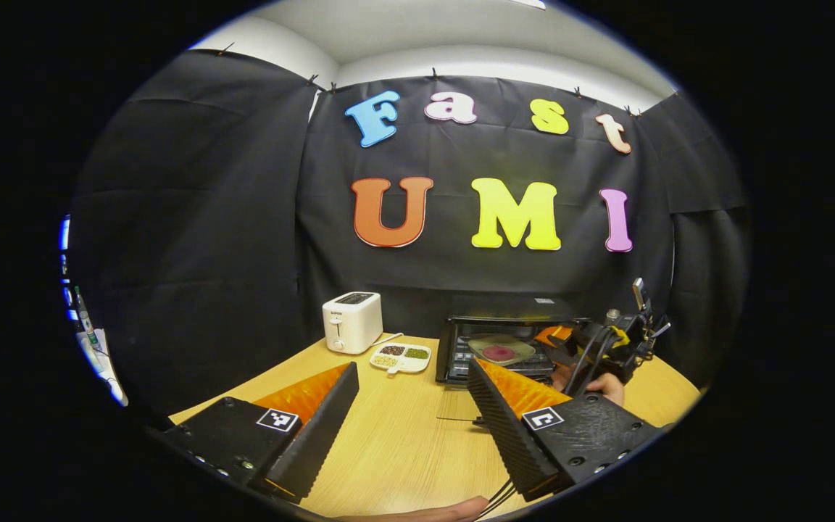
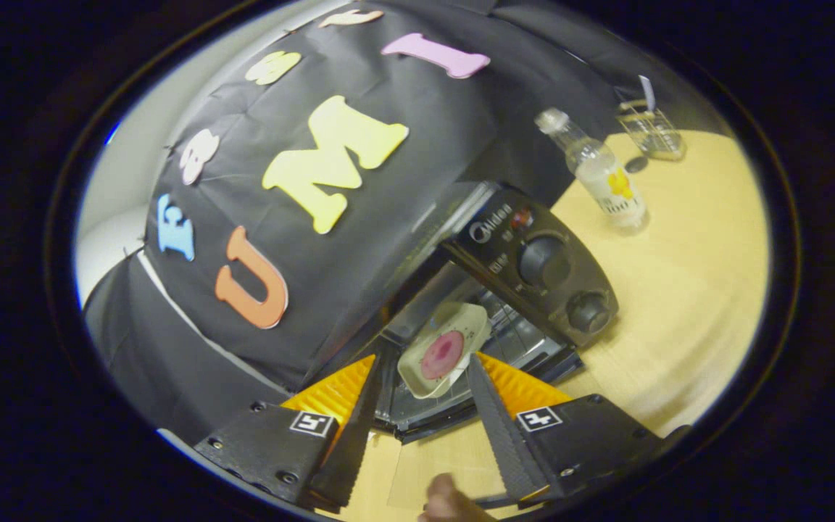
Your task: Open the electric oven with the left hand, put the food in, and close the electric oven.
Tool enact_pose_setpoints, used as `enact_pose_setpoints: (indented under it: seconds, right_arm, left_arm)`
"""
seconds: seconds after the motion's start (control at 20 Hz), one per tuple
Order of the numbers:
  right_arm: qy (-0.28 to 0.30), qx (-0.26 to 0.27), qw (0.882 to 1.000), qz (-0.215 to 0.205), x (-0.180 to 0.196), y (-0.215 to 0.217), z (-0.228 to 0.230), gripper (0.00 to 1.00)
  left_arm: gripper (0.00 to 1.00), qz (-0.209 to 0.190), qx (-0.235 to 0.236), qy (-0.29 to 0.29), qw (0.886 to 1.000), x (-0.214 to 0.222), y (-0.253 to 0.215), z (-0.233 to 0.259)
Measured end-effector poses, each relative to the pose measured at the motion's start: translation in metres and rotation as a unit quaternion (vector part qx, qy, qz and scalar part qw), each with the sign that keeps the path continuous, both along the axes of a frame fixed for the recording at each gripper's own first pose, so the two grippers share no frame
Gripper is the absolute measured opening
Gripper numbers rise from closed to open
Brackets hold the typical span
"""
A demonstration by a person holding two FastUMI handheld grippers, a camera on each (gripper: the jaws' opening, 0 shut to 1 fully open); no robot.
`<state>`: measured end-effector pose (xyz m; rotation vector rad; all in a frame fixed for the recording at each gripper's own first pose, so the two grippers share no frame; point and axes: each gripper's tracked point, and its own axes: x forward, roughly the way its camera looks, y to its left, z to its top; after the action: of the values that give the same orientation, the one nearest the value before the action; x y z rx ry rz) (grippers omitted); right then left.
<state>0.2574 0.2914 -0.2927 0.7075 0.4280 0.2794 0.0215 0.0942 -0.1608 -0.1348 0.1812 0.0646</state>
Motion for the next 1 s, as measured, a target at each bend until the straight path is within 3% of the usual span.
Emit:
enact_pose_setpoints:
  seconds: [0.05,0.15,0.25,0.3,0.5,0.55,1.0]
  right_arm:
    - [-0.012,-0.020,1.000,0.002,-0.007,-0.008,0.008,0.83]
    - [-0.040,-0.046,0.998,0.000,-0.018,-0.026,0.029,0.91]
    - [-0.067,-0.071,0.995,-0.006,-0.030,-0.048,0.052,0.92]
    - [-0.082,-0.079,0.993,-0.007,-0.039,-0.059,0.062,0.99]
    - [-0.139,-0.109,0.984,-0.014,-0.059,-0.099,0.107,0.99]
    - [-0.151,-0.117,0.982,-0.013,-0.062,-0.108,0.120,0.93]
    - [-0.186,-0.186,0.964,-0.028,-0.089,-0.193,0.185,0.94]
  left_arm:
    - [0.96,-0.004,-0.003,0.003,1.000,0.003,-0.005,-0.001]
    - [0.97,-0.011,-0.008,0.012,1.000,0.010,-0.016,-0.005]
    - [0.97,-0.022,-0.009,0.022,0.999,0.016,-0.029,-0.012]
    - [0.98,-0.027,-0.008,0.028,0.999,0.020,-0.034,-0.016]
    - [0.97,-0.045,-0.014,0.054,0.997,0.037,-0.060,-0.034]
    - [0.97,-0.050,-0.014,0.060,0.997,0.042,-0.066,-0.041]
    - [0.98,-0.105,0.008,0.136,0.985,0.077,-0.128,-0.120]
